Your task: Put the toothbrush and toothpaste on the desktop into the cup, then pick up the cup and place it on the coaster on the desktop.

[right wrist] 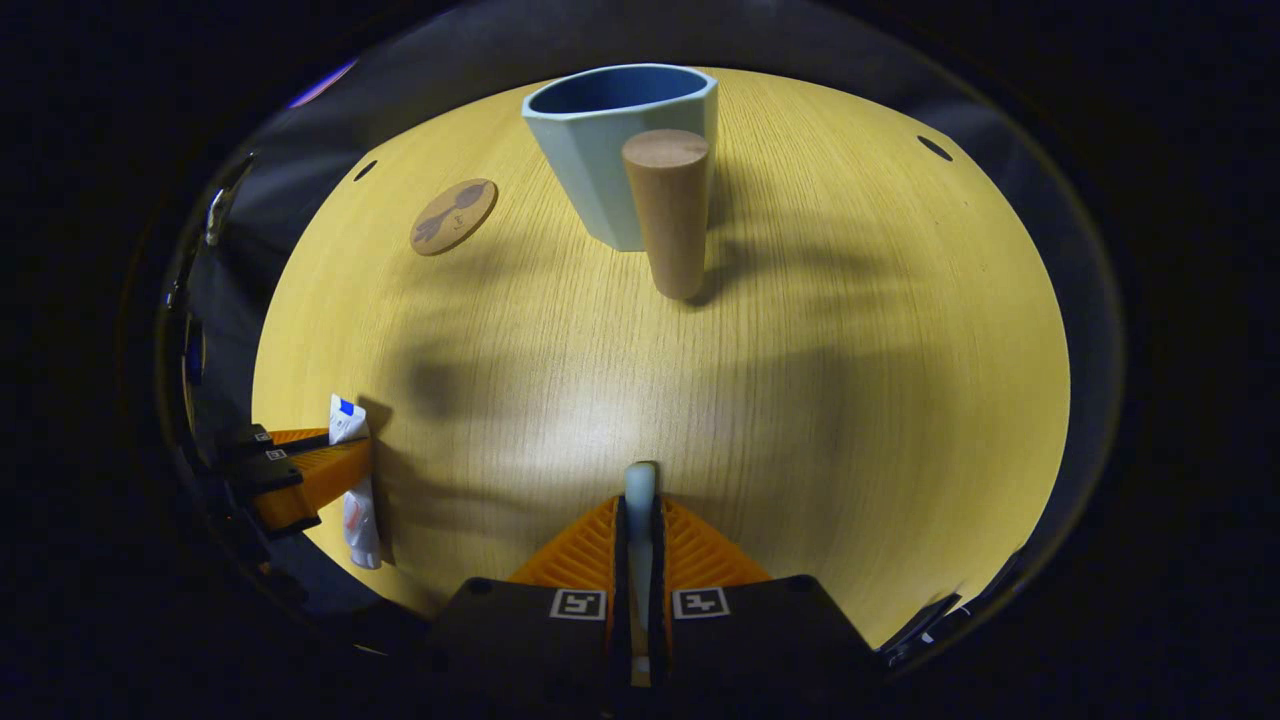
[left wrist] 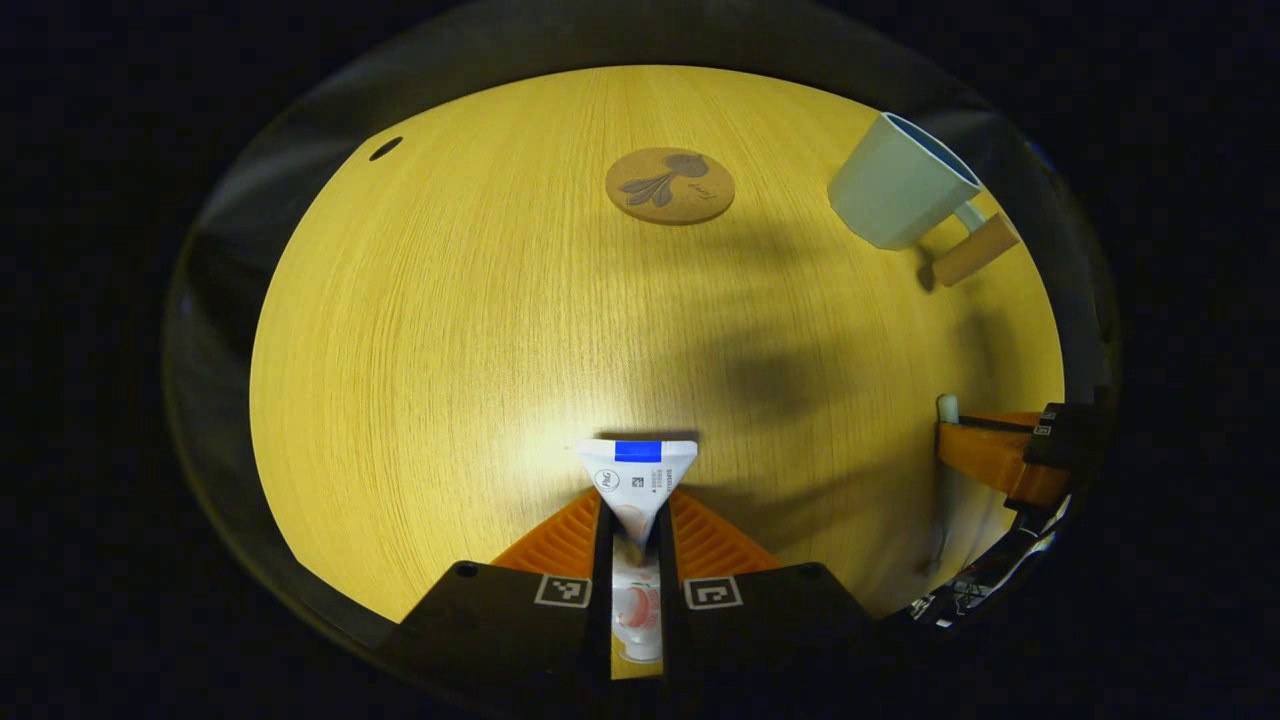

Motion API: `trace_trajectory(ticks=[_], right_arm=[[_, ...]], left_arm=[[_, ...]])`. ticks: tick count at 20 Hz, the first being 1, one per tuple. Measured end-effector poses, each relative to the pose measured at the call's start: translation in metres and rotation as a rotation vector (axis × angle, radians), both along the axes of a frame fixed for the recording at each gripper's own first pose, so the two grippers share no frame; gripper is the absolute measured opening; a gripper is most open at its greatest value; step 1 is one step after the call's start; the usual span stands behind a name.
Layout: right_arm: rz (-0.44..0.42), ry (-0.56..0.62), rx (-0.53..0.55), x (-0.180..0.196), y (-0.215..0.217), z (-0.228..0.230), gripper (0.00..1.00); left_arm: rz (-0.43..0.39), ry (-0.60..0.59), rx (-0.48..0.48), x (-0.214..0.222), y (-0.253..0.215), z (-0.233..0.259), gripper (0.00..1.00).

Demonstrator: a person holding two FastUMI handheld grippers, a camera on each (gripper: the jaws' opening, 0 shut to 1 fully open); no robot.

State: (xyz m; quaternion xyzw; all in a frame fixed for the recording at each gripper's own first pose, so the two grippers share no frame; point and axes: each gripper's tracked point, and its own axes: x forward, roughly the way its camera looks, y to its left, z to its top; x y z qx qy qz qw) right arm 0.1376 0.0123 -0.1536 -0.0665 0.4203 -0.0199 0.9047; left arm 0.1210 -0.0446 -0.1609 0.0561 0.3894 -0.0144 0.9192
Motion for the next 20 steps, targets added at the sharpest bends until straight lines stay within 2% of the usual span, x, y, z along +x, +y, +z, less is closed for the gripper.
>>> trace_trajectory(ticks=[2, 5, 9, 13, 16, 20], right_arm=[[0.01, -0.014, -0.013, -0.001, 0.0, 0.001, 0.1], [0.03, -0.046, -0.043, -0.002, 0.001, 0.001, 0.1], [0.049, -0.1, -0.084, -0.004, 0.002, 0.003, 0.07], [0.072, -0.12, -0.036, -0.011, 0.008, -0.002, 0.05], [0.065, -0.231, -0.002, -0.016, 0.006, 0.021, 0.06], [0.027, -0.41, 0.053, -0.021, -0.004, 0.07, 0.05]], left_arm=[[-0.031, -0.021, 0.02, -0.002, 0.0, 0.001, 0.19], [-0.035, -0.037, 0.023, -0.002, 0.001, 0.001, 0.19], [-0.051, -0.076, -0.039, 0.0, -0.002, 0.003, 0.08], [-0.056, -0.106, -0.119, -0.001, -0.003, 0.007, 0.06], [-0.042, -0.222, -0.172, 0.002, -0.004, 0.029, 0.06], [-0.044, -0.303, -0.267, 0.0, -0.004, 0.052, 0.06]])
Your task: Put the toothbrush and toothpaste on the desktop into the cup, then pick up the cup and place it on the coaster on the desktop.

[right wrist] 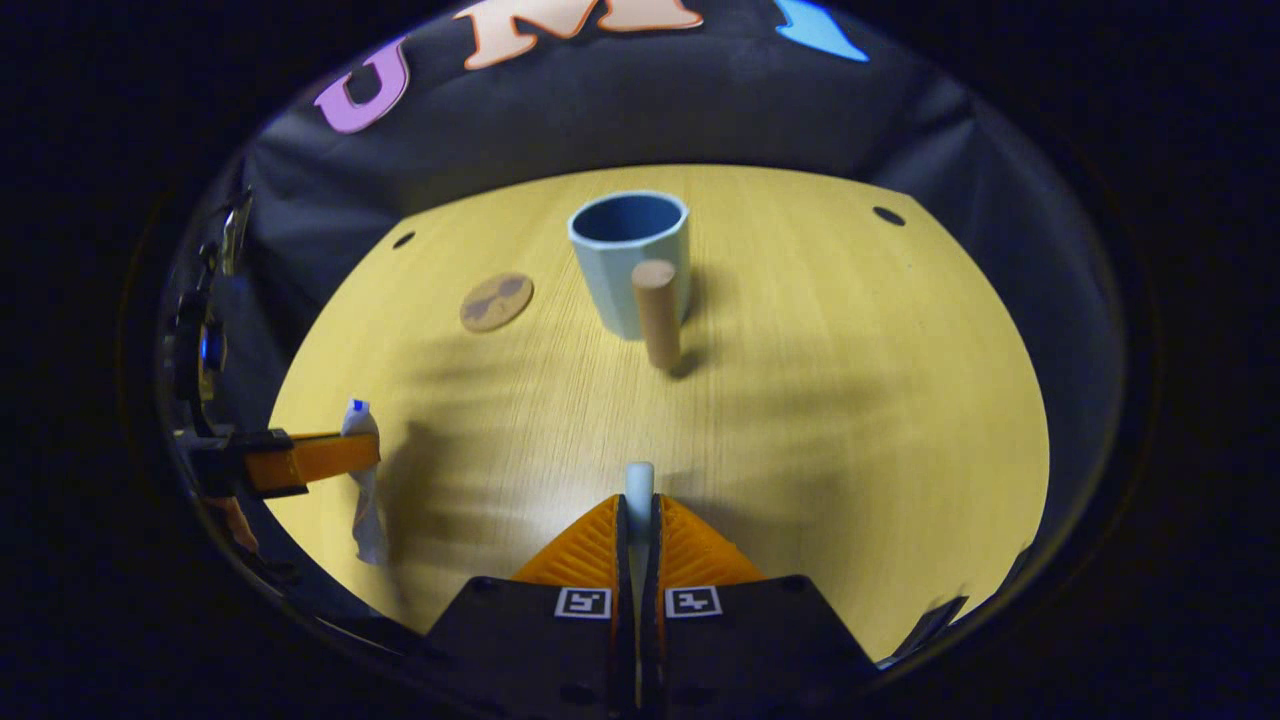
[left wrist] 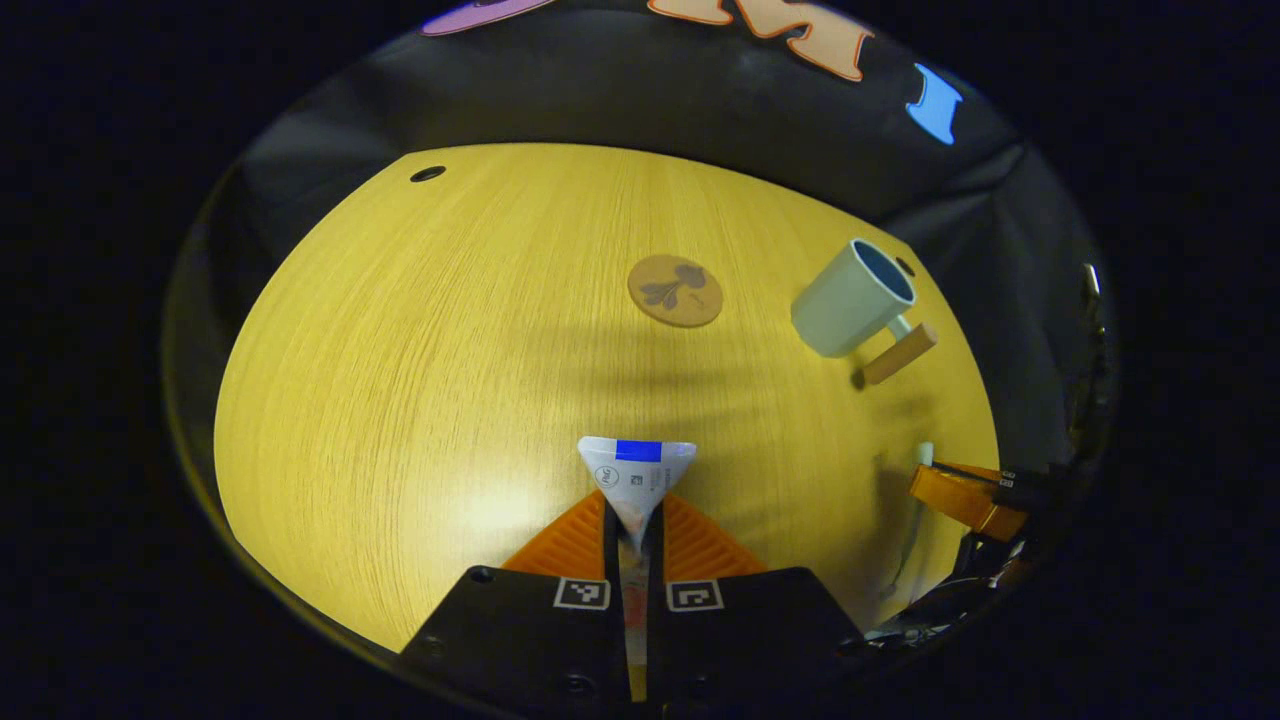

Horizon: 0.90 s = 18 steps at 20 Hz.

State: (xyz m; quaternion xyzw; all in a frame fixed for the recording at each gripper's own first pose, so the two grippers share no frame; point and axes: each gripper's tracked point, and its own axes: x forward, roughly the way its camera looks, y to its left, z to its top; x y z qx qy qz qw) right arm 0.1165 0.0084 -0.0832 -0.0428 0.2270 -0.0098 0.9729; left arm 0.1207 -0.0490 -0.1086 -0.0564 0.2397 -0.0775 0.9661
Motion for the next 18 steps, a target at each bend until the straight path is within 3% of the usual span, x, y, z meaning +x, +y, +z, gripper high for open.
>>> trace_trajectory(ticks=[8, 13, 18], right_arm=[[-0.048, -0.359, 0.03, -0.004, -0.028, 0.12, 0.05], [0.028, -0.505, 0.052, -0.001, -0.013, 0.18, 0.05], [0.14, -0.612, 0.047, 0.012, 0.015, 0.238, 0.05]], left_arm=[[-0.052, -0.261, -0.061, 0.002, -0.007, 0.076, 0.06], [-0.073, -0.402, -0.12, 0.009, -0.012, 0.128, 0.06], [-0.102, -0.47, -0.217, 0.017, -0.031, 0.158, 0.06]])
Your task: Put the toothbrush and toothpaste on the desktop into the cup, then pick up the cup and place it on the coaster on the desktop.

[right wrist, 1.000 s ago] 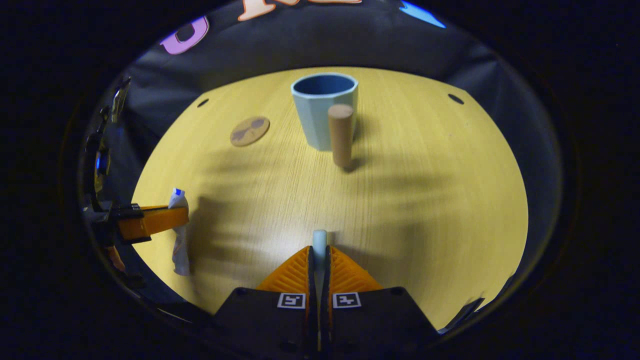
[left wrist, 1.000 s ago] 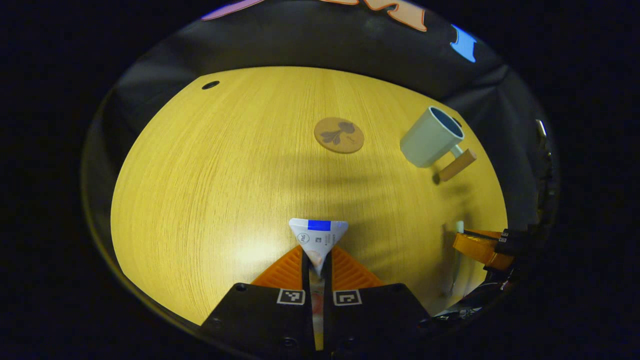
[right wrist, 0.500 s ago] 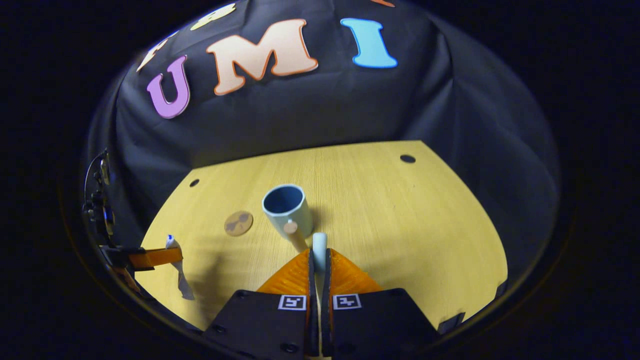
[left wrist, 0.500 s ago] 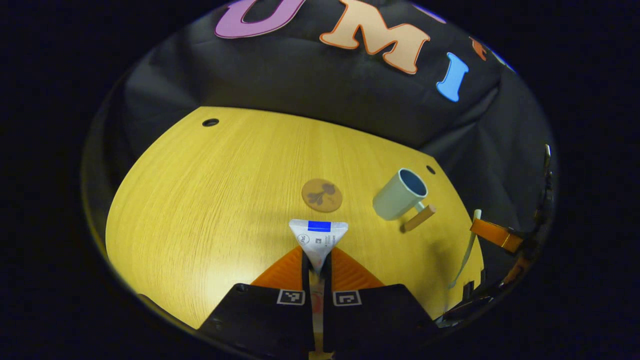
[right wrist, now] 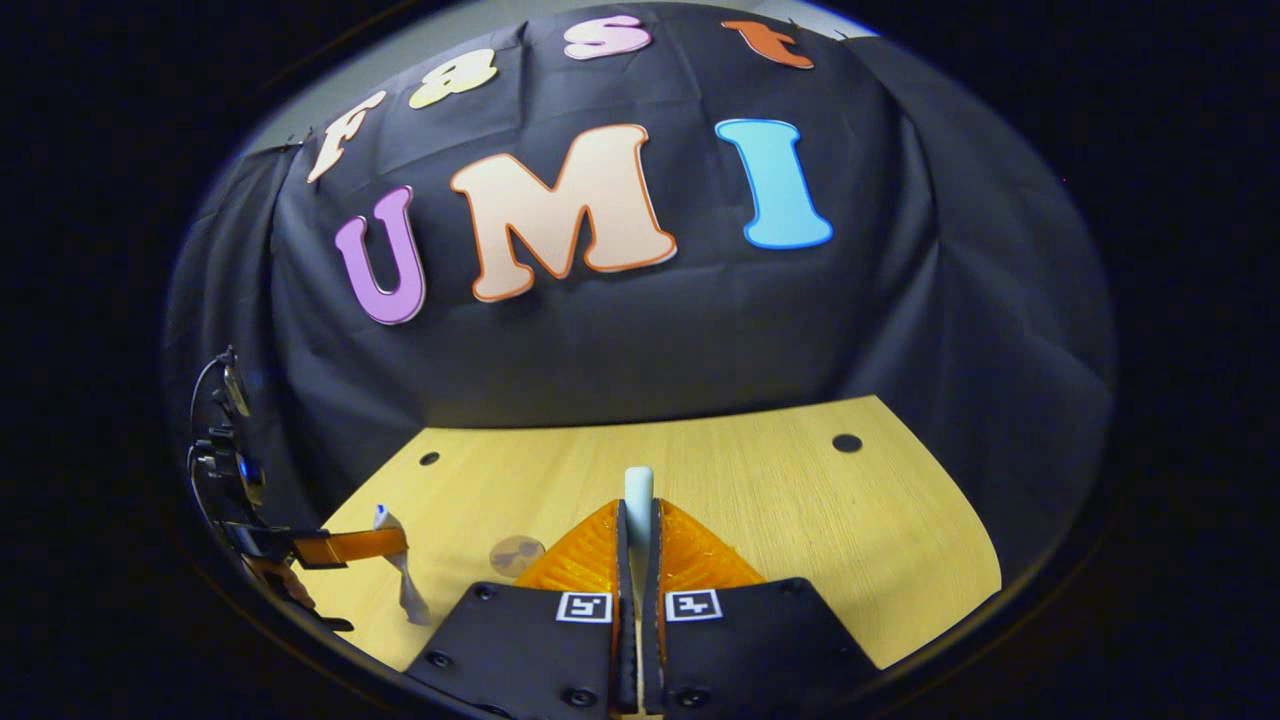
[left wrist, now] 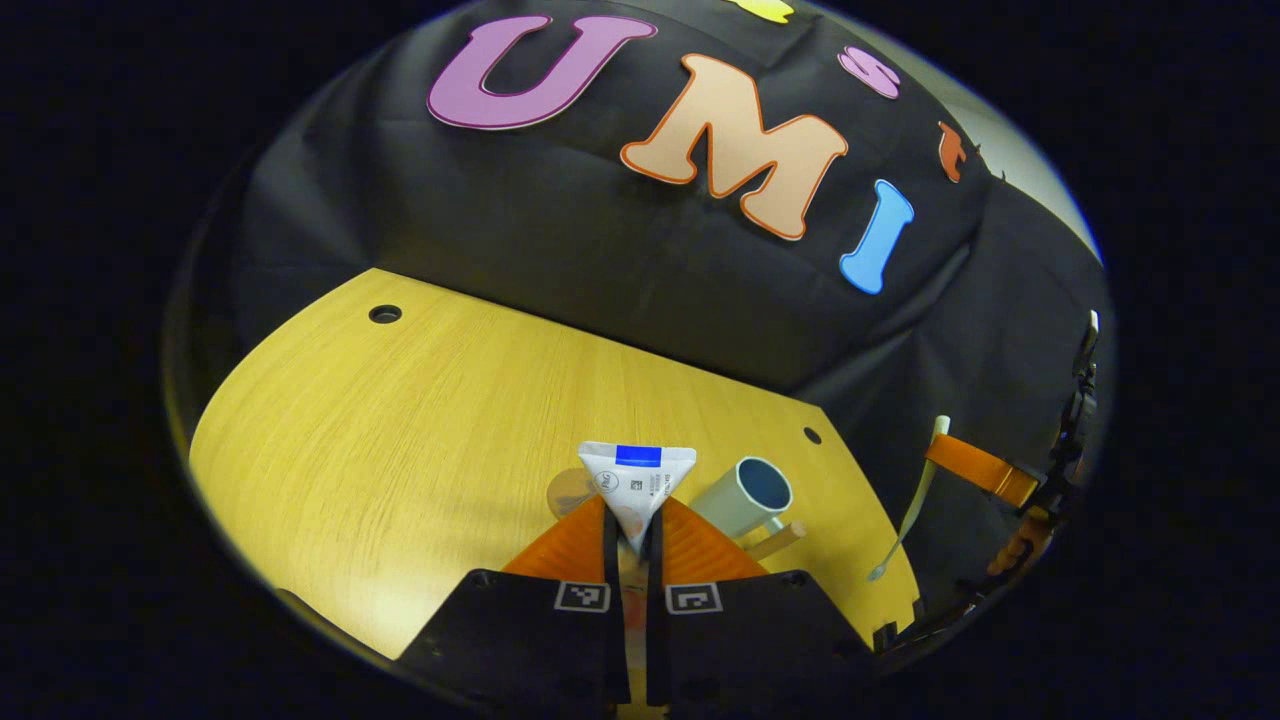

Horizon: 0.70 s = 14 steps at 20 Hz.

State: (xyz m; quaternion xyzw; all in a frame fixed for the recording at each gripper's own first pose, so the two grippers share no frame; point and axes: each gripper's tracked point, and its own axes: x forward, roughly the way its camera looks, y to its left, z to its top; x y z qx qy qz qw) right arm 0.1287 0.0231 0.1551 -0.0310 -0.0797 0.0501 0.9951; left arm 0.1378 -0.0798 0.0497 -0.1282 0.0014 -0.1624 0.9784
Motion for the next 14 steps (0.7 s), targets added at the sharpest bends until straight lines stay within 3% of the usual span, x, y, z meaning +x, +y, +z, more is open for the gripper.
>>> trace_trajectory(ticks=[6, 11, 14], right_arm=[[0.128, -0.197, 0.033, 0.024, 0.032, 0.061, 0.05], [0.233, -0.221, 0.127, 0.054, 0.044, 0.074, 0.05], [0.252, -0.242, 0.085, 0.072, 0.049, 0.069, 0.05]], left_arm=[[-0.035, -0.073, -0.026, 0.014, -0.025, 0.028, 0.06], [-0.059, -0.169, -0.015, 0.022, -0.045, 0.054, 0.06], [-0.07, -0.243, -0.036, 0.026, -0.056, 0.073, 0.05]])
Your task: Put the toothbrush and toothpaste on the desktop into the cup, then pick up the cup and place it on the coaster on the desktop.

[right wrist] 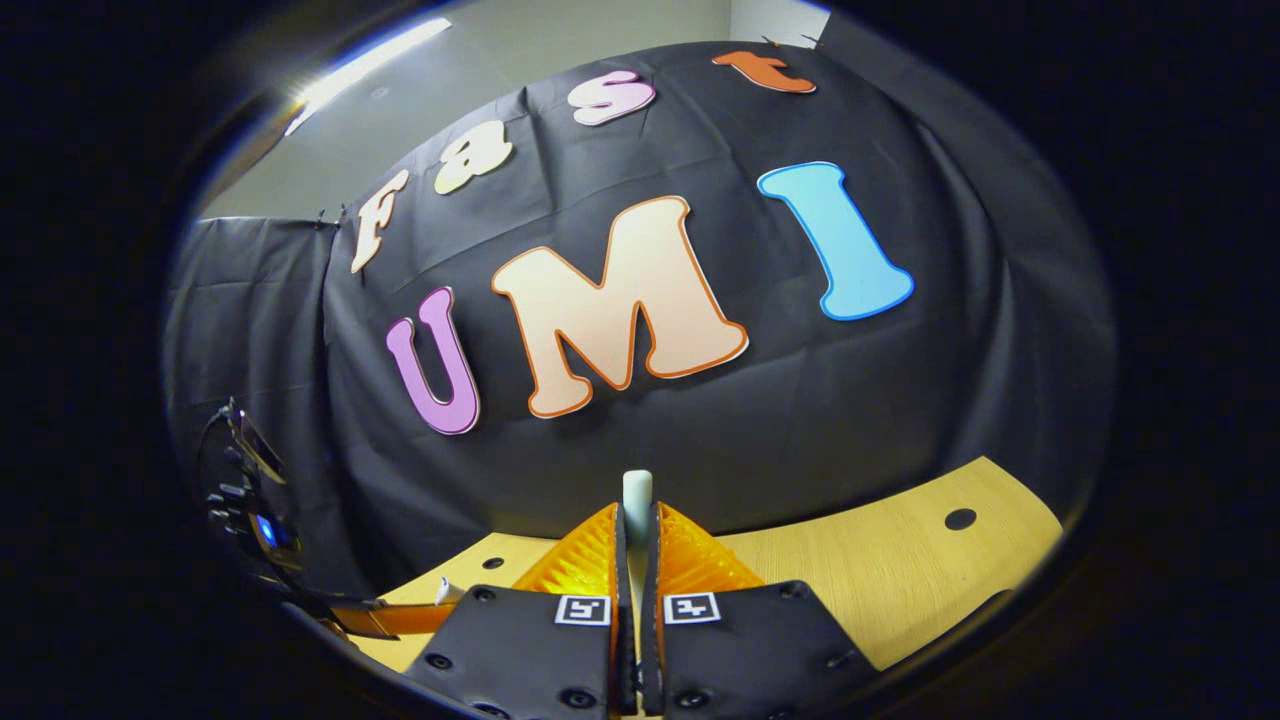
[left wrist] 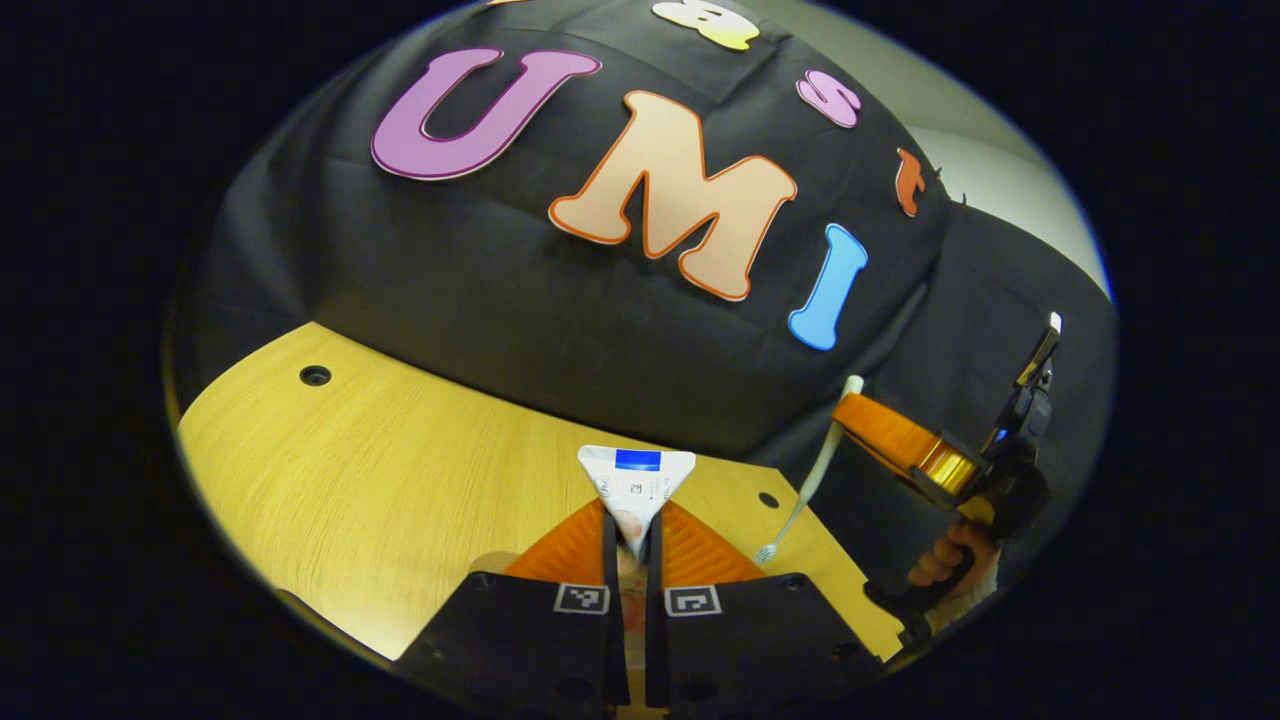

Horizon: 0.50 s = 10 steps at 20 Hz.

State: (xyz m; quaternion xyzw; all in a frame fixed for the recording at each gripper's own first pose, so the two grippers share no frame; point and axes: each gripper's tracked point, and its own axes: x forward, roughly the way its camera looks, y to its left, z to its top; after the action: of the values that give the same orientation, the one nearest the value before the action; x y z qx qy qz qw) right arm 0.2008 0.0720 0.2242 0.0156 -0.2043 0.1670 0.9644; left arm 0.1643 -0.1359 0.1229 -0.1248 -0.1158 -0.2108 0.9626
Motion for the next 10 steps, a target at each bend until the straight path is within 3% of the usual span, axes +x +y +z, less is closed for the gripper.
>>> trace_trajectory(ticks=[5, 10], right_arm=[[0.043, 0.027, -0.058, 0.03, 0.011, -0.041, 0.05], [0.057, 0.085, -0.023, 0.05, -0.004, -0.081, 0.05]], left_arm=[[-0.005, -0.088, -0.001, 0.014, -0.016, 0.02, 0.05], [-0.015, -0.13, 0.006, 0.023, -0.028, 0.025, 0.05]])
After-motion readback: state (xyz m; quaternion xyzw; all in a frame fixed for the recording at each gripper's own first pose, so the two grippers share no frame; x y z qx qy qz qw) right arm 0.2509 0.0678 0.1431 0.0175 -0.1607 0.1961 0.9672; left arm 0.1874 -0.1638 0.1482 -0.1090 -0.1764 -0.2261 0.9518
